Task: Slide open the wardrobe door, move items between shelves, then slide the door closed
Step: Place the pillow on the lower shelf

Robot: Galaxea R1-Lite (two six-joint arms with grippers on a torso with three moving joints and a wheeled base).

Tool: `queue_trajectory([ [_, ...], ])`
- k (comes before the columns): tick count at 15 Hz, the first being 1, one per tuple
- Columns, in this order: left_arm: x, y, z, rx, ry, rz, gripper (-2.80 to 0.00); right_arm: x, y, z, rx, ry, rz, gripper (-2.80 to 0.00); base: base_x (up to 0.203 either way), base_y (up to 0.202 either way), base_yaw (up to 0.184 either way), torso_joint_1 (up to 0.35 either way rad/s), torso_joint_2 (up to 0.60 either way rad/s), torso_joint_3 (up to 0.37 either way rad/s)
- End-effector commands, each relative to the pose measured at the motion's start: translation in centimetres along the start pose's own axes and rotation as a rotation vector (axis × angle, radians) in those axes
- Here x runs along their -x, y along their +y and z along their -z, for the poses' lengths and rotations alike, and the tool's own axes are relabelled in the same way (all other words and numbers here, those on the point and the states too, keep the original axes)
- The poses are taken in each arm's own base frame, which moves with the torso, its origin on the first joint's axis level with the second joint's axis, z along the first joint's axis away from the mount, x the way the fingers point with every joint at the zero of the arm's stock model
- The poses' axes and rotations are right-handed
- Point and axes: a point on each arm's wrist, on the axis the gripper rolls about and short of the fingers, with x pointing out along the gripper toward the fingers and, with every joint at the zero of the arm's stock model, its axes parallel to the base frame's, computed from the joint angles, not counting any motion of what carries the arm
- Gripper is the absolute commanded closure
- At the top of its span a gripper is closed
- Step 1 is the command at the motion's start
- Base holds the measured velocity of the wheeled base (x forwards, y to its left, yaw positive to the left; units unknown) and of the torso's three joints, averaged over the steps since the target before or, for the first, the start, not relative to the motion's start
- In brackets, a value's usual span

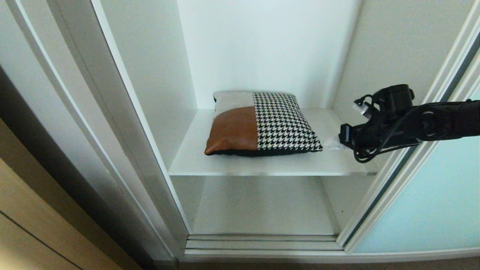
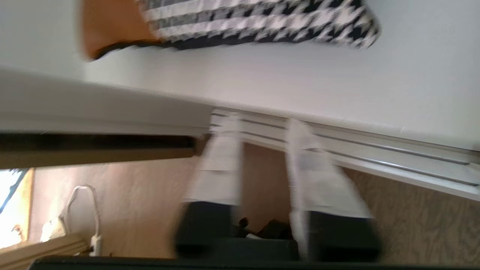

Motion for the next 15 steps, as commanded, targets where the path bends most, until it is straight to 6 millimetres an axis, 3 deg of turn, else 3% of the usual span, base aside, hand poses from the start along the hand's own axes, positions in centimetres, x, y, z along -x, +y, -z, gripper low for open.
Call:
queue_trajectory([
  [1, 0.0, 0.0, 0.0, 0.0, 0.003, 0.0, 0.0, -4.0, -2.5, 0.0, -0.022, 0.025, 0.027, -2.8, 0.0, 0.0, 0.0, 0.0, 0.0, 0.0],
  [7, 0.0, 0.0, 0.0, 0.0, 0.003, 0.0, 0.0, -6.8, -5.3, -2.1, -0.012, -0.05, 0.029, -2.8, 0.0, 0.0, 0.0, 0.0, 0.0, 0.0],
  [10, 0.0, 0.0, 0.0, 0.0, 0.003, 0.0, 0.0, -9.4, -7.0, -2.7, 0.034, -0.161, -0.012, -2.8, 0.0, 0.0, 0.0, 0.0, 0.0, 0.0],
  [15, 0.0, 0.0, 0.0, 0.0, 0.003, 0.0, 0.0, -12.6, -8.6, -1.9, 0.069, -0.254, -0.104, -2.8, 0.0, 0.0, 0.0, 0.0, 0.0, 0.0],
])
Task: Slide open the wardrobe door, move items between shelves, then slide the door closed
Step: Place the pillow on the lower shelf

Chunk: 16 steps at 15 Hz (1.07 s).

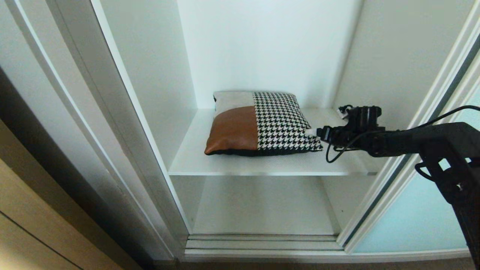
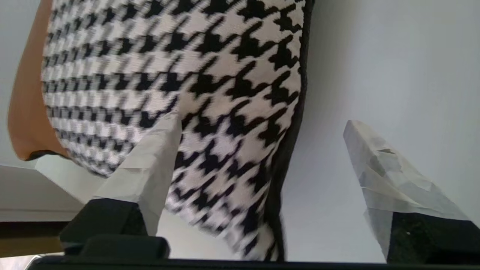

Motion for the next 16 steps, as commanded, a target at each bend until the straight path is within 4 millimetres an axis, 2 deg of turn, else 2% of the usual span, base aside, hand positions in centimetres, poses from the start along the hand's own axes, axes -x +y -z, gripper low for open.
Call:
queue_trajectory([
  [1, 0.0, 0.0, 0.0, 0.0, 0.003, 0.0, 0.0, -1.2, -1.2, 1.6, 0.0, 0.005, -0.026, -2.8, 0.0, 0.0, 0.0, 0.0, 0.0, 0.0],
  [6, 0.0, 0.0, 0.0, 0.0, 0.003, 0.0, 0.0, -1.9, -1.9, 2.2, 0.02, -0.026, -0.06, -2.8, 0.0, 0.0, 0.0, 0.0, 0.0, 0.0],
  [9, 0.0, 0.0, 0.0, 0.0, 0.003, 0.0, 0.0, -1.6, -1.5, 1.6, 0.013, -0.03, -0.083, -2.8, 0.0, 0.0, 0.0, 0.0, 0.0, 0.0],
  [12, 0.0, 0.0, 0.0, 0.0, 0.003, 0.0, 0.0, -0.8, -0.4, 0.2, -0.08, -0.034, -0.157, -2.8, 0.0, 0.0, 0.0, 0.0, 0.0, 0.0],
  [16, 0.0, 0.0, 0.0, 0.0, 0.003, 0.0, 0.0, -0.9, -0.3, 0.1, -0.147, -0.036, -0.187, -2.8, 0.0, 0.0, 0.0, 0.0, 0.0, 0.0],
])
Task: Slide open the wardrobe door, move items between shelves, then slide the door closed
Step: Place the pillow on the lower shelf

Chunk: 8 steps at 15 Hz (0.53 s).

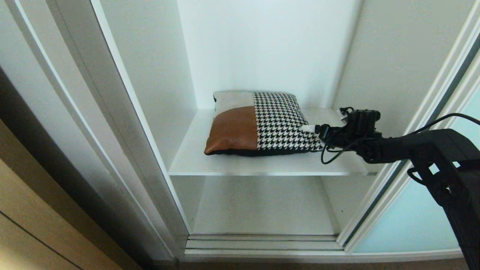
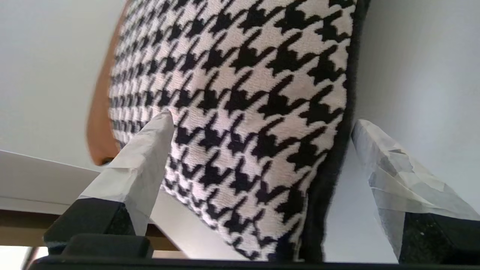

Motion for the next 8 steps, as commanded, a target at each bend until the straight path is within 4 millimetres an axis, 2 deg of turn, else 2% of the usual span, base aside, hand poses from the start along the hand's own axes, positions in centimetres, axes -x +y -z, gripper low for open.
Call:
queue_trajectory([
  [1, 0.0, 0.0, 0.0, 0.0, 0.003, 0.0, 0.0, 0.0, 0.1, -0.1, -0.009, 0.003, -0.013, -2.8, 0.0, 0.0, 0.0, 0.0, 0.0, 0.0],
  [8, 0.0, 0.0, 0.0, 0.0, 0.003, 0.0, 0.0, -0.6, -0.3, 1.0, -0.028, 0.037, -0.013, -2.8, 0.0, 0.0, 0.0, 0.0, 0.0, 0.0],
])
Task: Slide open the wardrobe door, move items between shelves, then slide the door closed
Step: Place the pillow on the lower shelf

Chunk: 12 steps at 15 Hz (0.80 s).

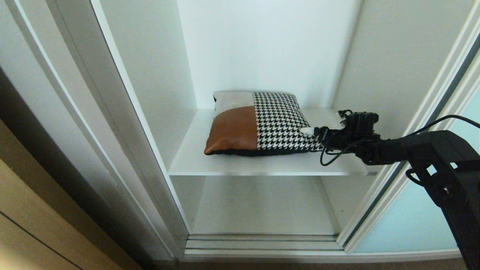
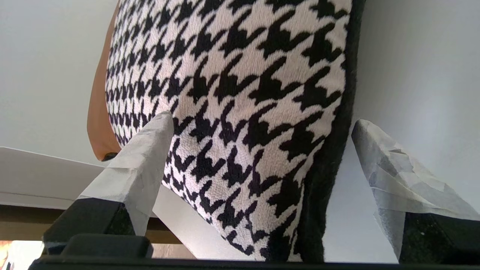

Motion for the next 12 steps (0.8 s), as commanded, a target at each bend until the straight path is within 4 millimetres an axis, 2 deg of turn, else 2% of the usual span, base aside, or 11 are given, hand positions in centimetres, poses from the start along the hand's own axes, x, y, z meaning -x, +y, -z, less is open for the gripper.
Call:
queue_trajectory([
  [1, -0.02, 0.0, 0.03, 0.0, 0.002, 0.0, 0.0, -0.25, -0.13, 0.36, -0.006, 0.007, -0.003, -2.8, 0.0, 0.0, 0.0, 0.0, 0.0, 0.0],
  [8, -0.02, 0.0, 0.03, 0.0, 0.002, 0.0, 0.0, -0.86, -0.35, 1.24, -0.015, 0.023, 0.007, -2.8, 0.0, 0.0, 0.0, 0.0, 0.0, 0.0],
  [9, -0.02, 0.0, 0.03, 0.0, 0.002, 0.0, 0.0, -0.89, -0.23, 1.22, -0.01, 0.022, 0.005, 0.0, 0.0, 0.0, 0.0, 0.0, 0.0, 0.0],
  [12, -0.02, 0.0, 0.03, 0.0, 0.002, 0.0, 0.0, -0.86, -0.24, 1.1, 0.0, 0.016, -0.004, 0.0, 0.0, 0.0, 0.0, 0.0, 0.0, 0.0],
])
